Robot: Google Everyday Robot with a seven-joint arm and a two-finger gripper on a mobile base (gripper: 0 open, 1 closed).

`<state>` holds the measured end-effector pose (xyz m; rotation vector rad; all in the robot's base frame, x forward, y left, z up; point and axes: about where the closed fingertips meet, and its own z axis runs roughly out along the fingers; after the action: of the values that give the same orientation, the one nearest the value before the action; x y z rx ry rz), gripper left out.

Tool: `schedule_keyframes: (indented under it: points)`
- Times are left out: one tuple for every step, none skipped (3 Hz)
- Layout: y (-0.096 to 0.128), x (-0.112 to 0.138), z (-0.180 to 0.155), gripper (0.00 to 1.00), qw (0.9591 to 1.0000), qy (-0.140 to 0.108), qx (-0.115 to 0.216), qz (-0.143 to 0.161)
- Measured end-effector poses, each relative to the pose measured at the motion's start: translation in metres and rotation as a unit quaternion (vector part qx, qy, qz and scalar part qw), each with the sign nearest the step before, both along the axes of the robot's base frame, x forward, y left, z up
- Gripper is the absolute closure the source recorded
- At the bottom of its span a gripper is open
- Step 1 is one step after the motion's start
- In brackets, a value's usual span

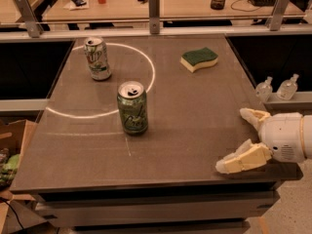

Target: Move green can near sponge

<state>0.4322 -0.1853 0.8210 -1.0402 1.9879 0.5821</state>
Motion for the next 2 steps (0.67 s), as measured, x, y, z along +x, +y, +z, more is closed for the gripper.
schedule_keyframes:
  points:
    - [0.001,0.002,0.032,0.00,0.9883,-0.083,0.128,0.006]
    - [-0.012,-0.014,0.095,0.00,0.9577,-0.176,0.227,0.012]
